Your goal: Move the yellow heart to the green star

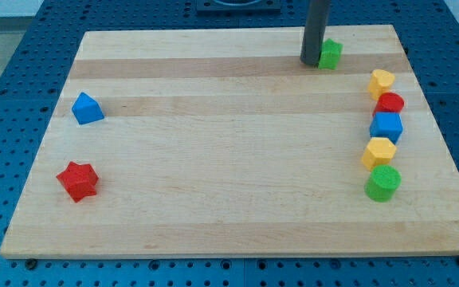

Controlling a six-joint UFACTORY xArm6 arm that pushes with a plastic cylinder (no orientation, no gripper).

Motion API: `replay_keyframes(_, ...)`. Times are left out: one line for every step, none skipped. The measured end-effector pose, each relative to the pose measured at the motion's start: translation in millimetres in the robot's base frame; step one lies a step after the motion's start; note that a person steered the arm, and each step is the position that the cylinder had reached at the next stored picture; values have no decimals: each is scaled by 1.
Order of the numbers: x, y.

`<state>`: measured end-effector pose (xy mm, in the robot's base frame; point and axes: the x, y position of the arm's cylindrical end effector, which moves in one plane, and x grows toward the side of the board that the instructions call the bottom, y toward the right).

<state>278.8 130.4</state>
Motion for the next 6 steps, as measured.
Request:
replay_keyframes(-11, 26)
replay_keyframes(16, 33)
replay_keyframes(35, 47)
replay_keyframes(13, 12)
replay_keyframes(-4, 13)
replay_keyframes(-6, 58)
